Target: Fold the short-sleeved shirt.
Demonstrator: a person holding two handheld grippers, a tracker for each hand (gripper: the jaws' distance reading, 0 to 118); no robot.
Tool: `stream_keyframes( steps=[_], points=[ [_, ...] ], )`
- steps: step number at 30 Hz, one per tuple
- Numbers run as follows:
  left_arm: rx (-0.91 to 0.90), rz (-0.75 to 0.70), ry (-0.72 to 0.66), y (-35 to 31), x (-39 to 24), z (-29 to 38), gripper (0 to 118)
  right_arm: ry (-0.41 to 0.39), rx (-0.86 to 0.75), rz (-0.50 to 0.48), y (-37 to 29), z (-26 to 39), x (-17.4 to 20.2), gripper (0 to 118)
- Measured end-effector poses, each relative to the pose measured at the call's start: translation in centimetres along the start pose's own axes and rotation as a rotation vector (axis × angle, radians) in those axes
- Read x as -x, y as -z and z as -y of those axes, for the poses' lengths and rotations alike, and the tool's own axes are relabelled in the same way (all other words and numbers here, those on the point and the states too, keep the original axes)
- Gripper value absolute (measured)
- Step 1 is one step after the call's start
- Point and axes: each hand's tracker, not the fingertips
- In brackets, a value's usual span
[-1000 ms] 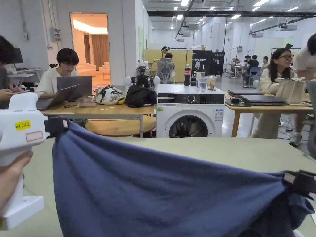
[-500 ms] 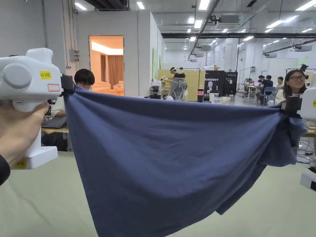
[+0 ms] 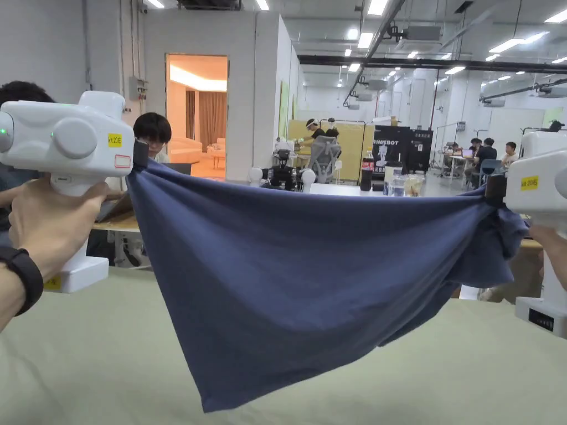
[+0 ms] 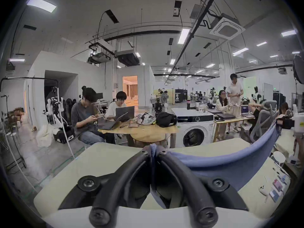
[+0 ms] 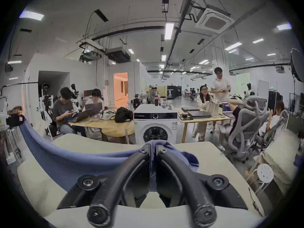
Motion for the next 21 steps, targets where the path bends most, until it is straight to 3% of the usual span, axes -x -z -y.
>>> stream_keyframes(
  steps=[9, 13, 18, 21],
  points=[
    [0.146, 0.095, -0.076, -1.5, -0.4, 11.6, 0, 0.039, 0.131, -0.042, -0.4, 10.8, -1.3, 2],
    [0.206, 0.155, -0.128, -8.0, -0.3, 19.5, 0, 0.067, 0.238, -0.041, -5.9, 18.8, -3.1, 2],
    [0.327, 0.183, -0.113, -16.6, -1.2, 29.5, 0, 0.183, 0.374, -0.029, -14.1, 29.7, -5.2, 2],
    [0.435, 0.219, -0.158, -21.7, -2.3, 34.0, 0, 0.177, 0.431, -0.015, -18.4, 35.3, -6.1, 2]
  ],
)
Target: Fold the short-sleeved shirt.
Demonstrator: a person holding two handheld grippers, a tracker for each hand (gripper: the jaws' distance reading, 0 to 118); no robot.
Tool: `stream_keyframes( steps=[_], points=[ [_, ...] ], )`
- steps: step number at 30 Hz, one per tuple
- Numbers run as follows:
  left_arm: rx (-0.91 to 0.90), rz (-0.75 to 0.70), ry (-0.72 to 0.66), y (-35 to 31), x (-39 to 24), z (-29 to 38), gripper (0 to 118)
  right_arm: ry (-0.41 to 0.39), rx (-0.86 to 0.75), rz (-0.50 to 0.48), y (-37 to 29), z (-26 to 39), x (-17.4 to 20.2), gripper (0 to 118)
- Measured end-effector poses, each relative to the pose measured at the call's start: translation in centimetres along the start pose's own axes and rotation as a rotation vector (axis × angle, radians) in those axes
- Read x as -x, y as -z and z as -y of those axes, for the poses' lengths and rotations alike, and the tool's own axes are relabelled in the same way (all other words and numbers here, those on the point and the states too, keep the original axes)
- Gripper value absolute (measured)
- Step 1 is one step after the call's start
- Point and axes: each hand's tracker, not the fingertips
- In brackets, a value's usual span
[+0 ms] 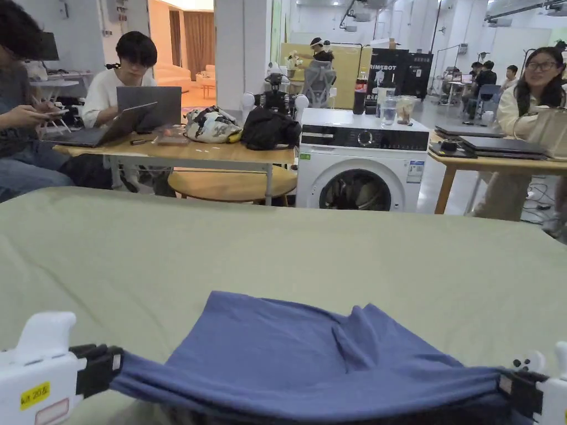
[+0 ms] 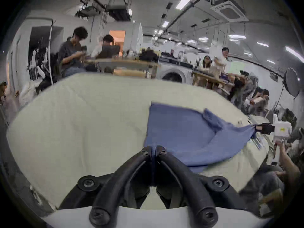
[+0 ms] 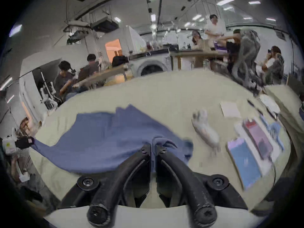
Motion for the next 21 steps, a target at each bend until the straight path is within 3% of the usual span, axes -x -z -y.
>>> stream_keyframes(
  steps=[4, 9, 10, 12, 13, 15, 19, 21],
  points=[
    [0.118, 0.013, -0.037, -0.6, 0.7, 4.6, 0, -0.056, 0.101, 0.024, -0.3, 4.7, -1.3, 2],
    [0.131, -0.005, -0.127, -0.7, 2.8, 6.6, 1, -0.028, 0.113, 0.012, -0.7, 6.8, -2.3, 4],
    [0.131, -0.004, -0.131, -0.7, 2.8, 6.6, 19, -0.040, 0.107, 0.015, -0.6, 7.1, -2.2, 19],
    [0.128, -0.038, -0.118, -0.2, 3.6, 6.3, 75, -0.063, 0.110, 0.032, -1.0, 7.1, -1.8, 59],
    [0.122, -0.015, -0.086, -0.3, 3.6, 6.0, 81, -0.075, 0.092, 0.032, -1.7, 7.2, -1.5, 68],
    [0.047, 0.029, -0.047, -1.0, 3.3, 4.8, 81, -0.120, 0.009, 0.024, -2.9, 6.7, -1.1, 68],
    [-0.115, -0.014, 0.077, -2.3, -0.3, 0.2, 80, -0.219, -0.135, -0.023, -4.3, 4.1, 1.8, 68],
    [-0.183, 0.001, 0.120, -2.7, -2.3, -2.2, 80, -0.229, -0.190, -0.059, -4.4, 2.4, 4.0, 68]
  ],
)
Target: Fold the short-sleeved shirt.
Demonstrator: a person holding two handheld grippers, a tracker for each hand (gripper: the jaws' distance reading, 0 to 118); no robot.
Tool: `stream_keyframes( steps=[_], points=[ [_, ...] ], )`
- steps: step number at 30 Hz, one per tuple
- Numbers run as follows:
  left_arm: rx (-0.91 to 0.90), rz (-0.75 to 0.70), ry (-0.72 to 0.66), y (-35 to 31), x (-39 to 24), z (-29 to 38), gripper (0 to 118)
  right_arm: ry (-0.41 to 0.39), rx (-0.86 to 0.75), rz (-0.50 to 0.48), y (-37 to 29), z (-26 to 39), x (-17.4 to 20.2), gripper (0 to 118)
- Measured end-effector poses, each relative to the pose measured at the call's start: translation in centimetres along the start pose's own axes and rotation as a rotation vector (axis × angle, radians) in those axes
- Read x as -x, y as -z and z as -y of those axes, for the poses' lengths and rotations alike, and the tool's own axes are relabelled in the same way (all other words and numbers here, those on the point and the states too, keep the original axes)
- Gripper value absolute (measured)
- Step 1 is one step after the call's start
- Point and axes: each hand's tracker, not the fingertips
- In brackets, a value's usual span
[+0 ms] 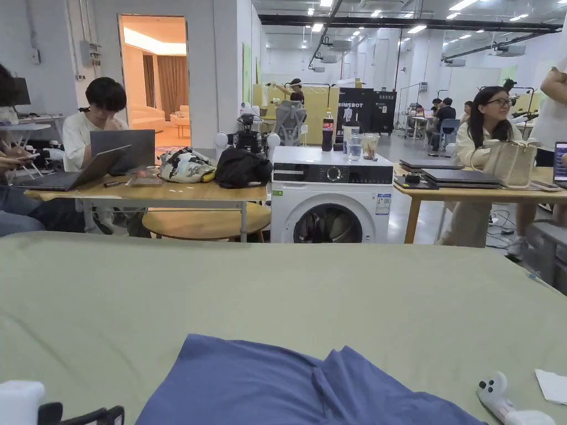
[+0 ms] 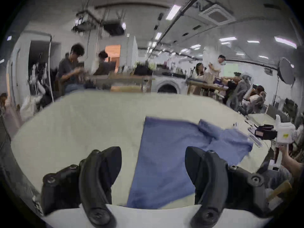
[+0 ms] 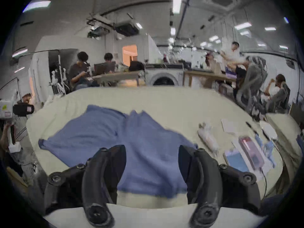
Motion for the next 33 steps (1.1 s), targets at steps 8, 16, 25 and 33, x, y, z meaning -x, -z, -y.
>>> stream_keyframes(
  steps=[8, 16, 25, 33],
  points=[
    [-0.155, 0.008, 0.049, 2.1, -5.3, -4.0, 3, -0.012, -0.200, 0.007, 0.8, -5.4, 6.1, 8],
    [-0.174, 0.042, -0.018, 1.0, -5.8, -3.4, 0, -0.021, -0.202, 0.028, 0.9, -5.3, 7.0, 0],
    [0.011, 0.150, -0.192, -1.2, 0.7, -0.5, 66, -0.071, -0.145, -0.041, 0.6, -4.4, 6.7, 0],
    [0.299, -0.060, -0.376, 0.5, 6.1, 8.9, 64, -0.036, -0.078, -0.079, 0.9, -2.4, 5.9, 0]
  ],
)
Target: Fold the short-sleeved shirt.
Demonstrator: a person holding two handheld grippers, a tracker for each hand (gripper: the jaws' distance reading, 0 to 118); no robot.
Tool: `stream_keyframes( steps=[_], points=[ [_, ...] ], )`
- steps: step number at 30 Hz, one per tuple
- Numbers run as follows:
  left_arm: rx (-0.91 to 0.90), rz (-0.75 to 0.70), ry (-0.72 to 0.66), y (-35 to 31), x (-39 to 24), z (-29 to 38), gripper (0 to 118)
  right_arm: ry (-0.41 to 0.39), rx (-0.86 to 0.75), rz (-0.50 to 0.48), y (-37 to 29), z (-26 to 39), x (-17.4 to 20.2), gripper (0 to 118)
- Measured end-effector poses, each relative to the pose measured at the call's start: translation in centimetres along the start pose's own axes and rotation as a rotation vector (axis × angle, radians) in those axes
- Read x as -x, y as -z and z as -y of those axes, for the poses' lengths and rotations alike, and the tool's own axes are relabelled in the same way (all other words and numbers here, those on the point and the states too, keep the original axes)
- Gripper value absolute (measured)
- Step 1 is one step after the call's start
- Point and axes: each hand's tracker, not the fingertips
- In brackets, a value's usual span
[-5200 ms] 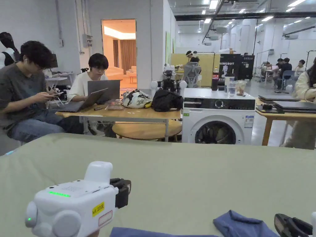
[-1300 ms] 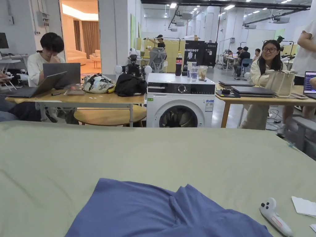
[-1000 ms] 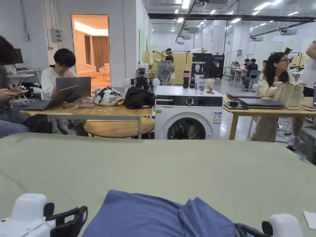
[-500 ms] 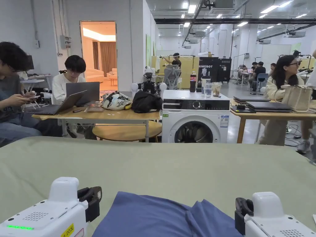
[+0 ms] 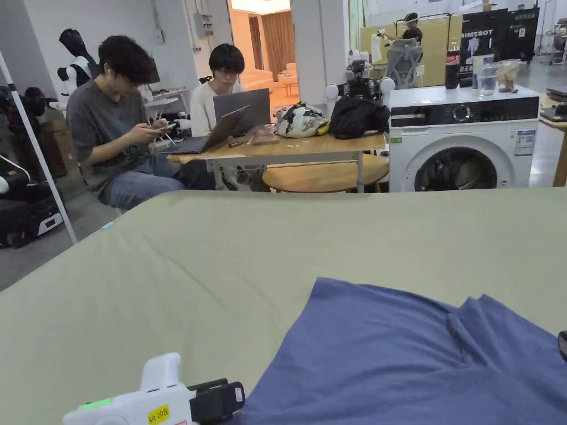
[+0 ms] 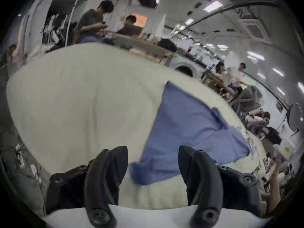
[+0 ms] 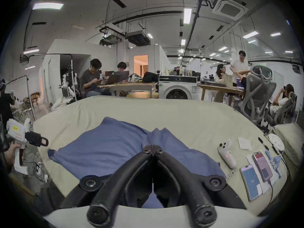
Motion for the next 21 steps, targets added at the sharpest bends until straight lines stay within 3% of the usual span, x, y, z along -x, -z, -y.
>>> stream_keyframes(
  steps=[4, 5, 7, 10, 14, 15, 17, 18, 21],
  points=[
    [0.075, 0.006, -0.006, 2.6, 0.7, 1.2, 63, 0.016, 0.035, 0.009, 0.2, 0.3, -0.8, 0],
    [0.112, -0.034, 0.017, 3.5, 0.5, 1.3, 57, 0.020, 0.038, 0.014, 0.1, 0.4, -1.0, 0],
    [0.138, -0.073, 0.069, 4.3, 0.3, 1.8, 25, 0.019, 0.043, 0.025, -0.1, 0.5, -1.6, 0],
    [0.123, -0.042, 0.082, 4.3, 0.0, 1.5, 2, 0.028, 0.051, 0.049, -0.2, 0.2, -2.9, 0],
    [0.143, -0.071, 0.152, 4.6, -1.2, 1.8, 0, 0.049, 0.106, 0.057, 2.3, -1.7, -6.0, 0],
    [0.153, -0.073, 0.167, 4.7, -1.4, 1.8, 0, 0.048, 0.134, 0.048, 3.5, -2.1, -7.2, 5],
    [0.169, -0.076, 0.177, 5.1, -1.2, 1.7, 0, 0.067, 0.218, -0.019, 6.9, -3.8, -9.4, 63],
    [0.173, -0.077, 0.187, 5.3, -1.2, 1.7, 0, 0.080, 0.279, -0.042, 8.9, -4.5, -10.2, 72],
    [0.172, -0.115, 0.302, 5.1, -2.8, 2.3, 0, 0.018, 0.426, -0.022, 15.7, -6.4, -11.7, 71]
  ],
)
